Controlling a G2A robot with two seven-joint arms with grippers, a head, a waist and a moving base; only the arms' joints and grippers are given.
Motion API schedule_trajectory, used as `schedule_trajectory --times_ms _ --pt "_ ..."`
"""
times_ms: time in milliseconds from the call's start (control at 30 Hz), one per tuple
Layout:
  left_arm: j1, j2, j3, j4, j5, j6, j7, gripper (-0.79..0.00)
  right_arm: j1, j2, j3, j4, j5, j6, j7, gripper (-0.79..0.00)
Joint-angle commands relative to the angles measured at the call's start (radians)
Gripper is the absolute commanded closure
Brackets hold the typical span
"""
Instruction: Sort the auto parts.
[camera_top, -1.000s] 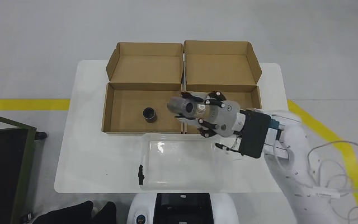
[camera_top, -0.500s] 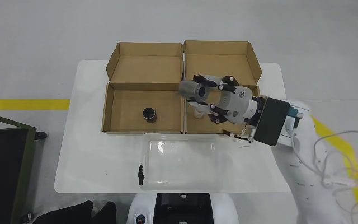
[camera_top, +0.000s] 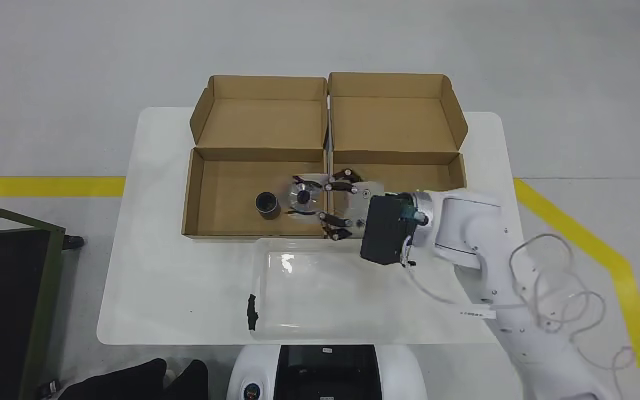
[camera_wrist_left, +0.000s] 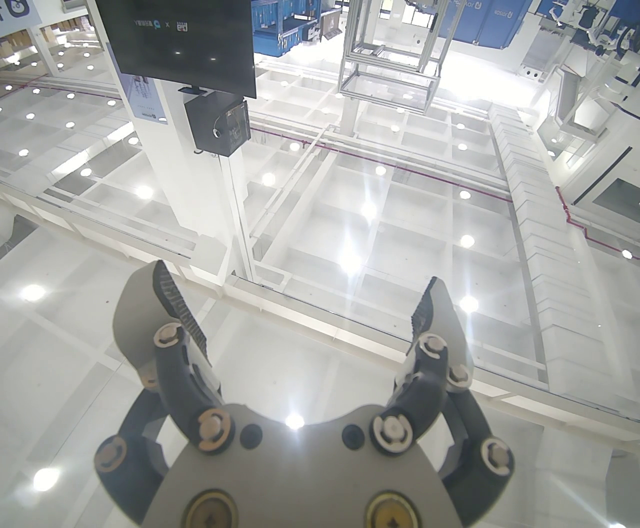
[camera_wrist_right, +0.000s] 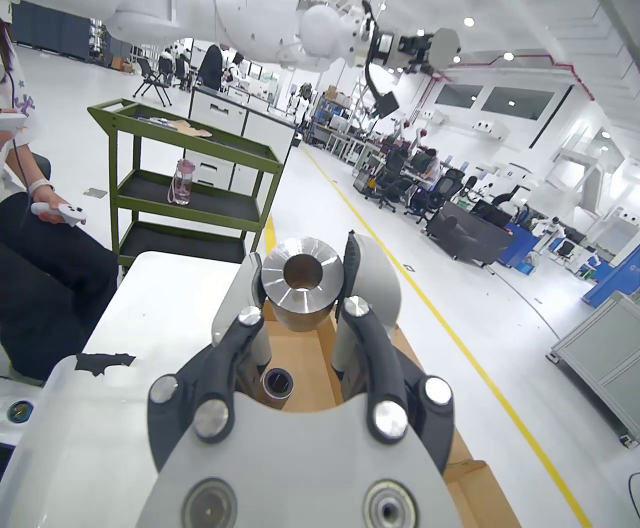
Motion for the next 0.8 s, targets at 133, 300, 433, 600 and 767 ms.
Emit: schedule_trajectory --times_ms 133,300,433,600,767 --pt "0.0 0.0 0.0 0.0 0.0 0.0 0.0 -0.785 0.003 -0.008 -0.068 0.028 -0.012 0.028 0.104 0.0" --pt "0.0 0.0 0.0 0.0 0.0 0.0 0.0 -0.785 0.035 -0.022 -0.128 0.099 -0.015 0.051 0.15 0.0" --pt "0.0 0.0 0.0 0.0 0.0 0.0 0.0 -0.785 0.075 -0.034 -0.166 0.172 -0.019 0.068 0.166 0.0" --pt "0.0 0.0 0.0 0.0 0.0 0.0 0.0 -0.785 0.14 -0.054 -0.205 0.287 0.006 0.081 0.195 0.0" --pt "0.0 0.0 0.0 0.0 0.0 0.0 0.0 -0.785 0.196 -0.073 -0.248 0.385 0.001 0.099 0.231 0.0"
